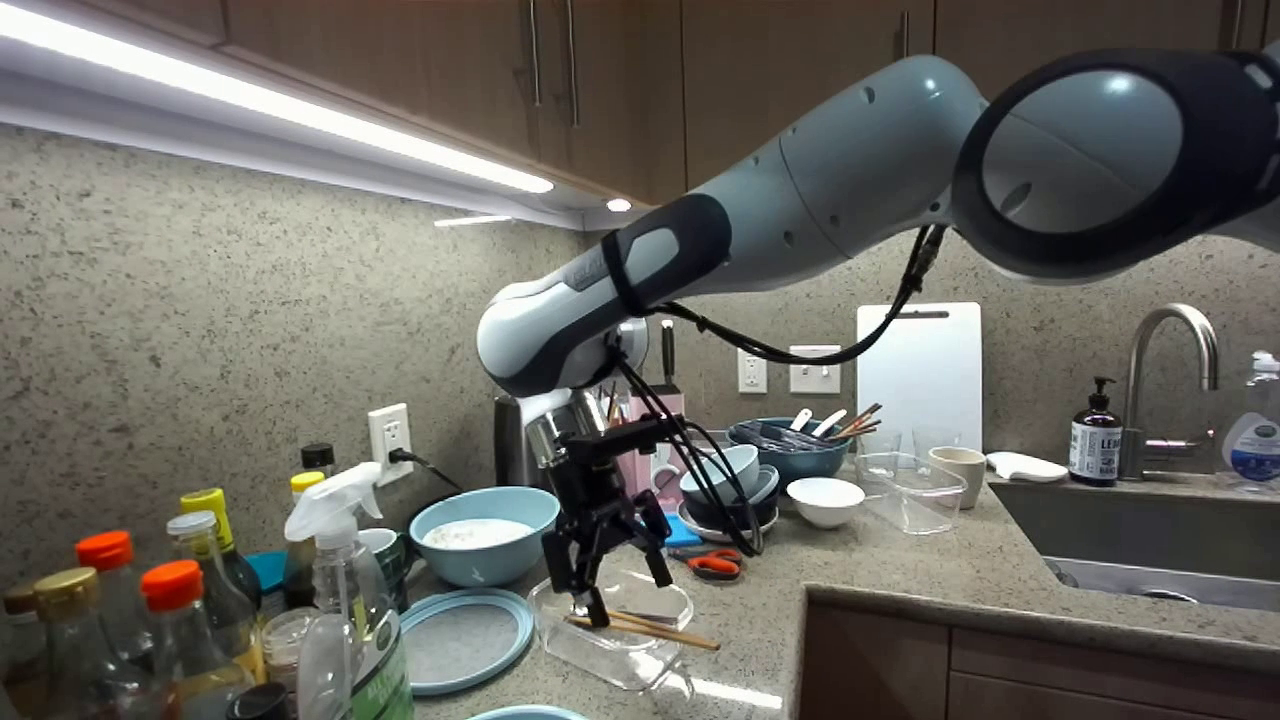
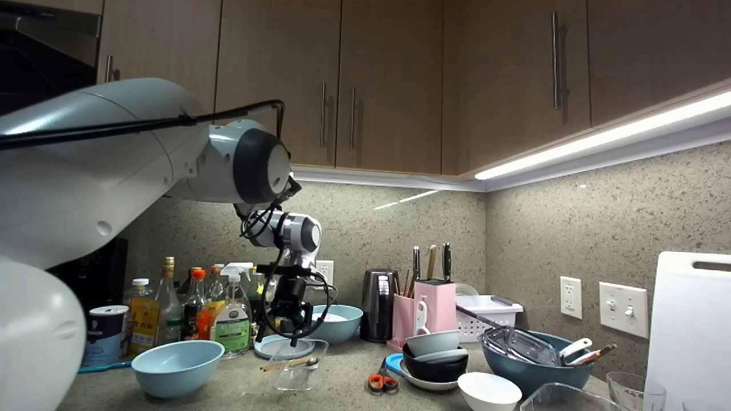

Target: Put the chopsticks in the lunchbox

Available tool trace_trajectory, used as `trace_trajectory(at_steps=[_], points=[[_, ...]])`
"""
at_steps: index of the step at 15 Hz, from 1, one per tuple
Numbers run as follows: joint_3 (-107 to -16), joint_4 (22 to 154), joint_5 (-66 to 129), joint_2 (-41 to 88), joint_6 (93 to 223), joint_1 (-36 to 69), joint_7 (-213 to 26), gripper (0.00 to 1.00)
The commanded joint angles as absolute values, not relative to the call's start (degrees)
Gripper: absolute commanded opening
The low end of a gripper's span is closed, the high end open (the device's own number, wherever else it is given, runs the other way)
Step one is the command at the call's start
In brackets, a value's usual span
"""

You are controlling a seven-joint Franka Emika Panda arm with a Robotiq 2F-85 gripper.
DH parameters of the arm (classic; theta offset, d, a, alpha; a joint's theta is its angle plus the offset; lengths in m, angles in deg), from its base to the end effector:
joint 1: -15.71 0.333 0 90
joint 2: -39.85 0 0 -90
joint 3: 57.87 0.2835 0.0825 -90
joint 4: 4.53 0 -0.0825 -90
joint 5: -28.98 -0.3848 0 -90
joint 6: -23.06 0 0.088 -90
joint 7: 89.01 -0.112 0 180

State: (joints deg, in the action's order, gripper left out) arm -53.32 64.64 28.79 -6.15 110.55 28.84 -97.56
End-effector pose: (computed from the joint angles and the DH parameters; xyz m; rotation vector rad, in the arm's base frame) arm 0.6421 0.1935 0.2428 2.9982 0.2231 -0.7405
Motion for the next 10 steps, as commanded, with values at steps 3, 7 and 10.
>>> trace_trajectory(at_steps=[3,7,10], points=[[-52.9,81.1,26.4,7.0,126.5,30.6,-106.9,1.0],[-53.2,90.9,26.5,14.5,139.0,32.3,-115.0,1.0],[-52.7,83.1,27.4,9.2,133.9,31.9,-112.0,1.0]])
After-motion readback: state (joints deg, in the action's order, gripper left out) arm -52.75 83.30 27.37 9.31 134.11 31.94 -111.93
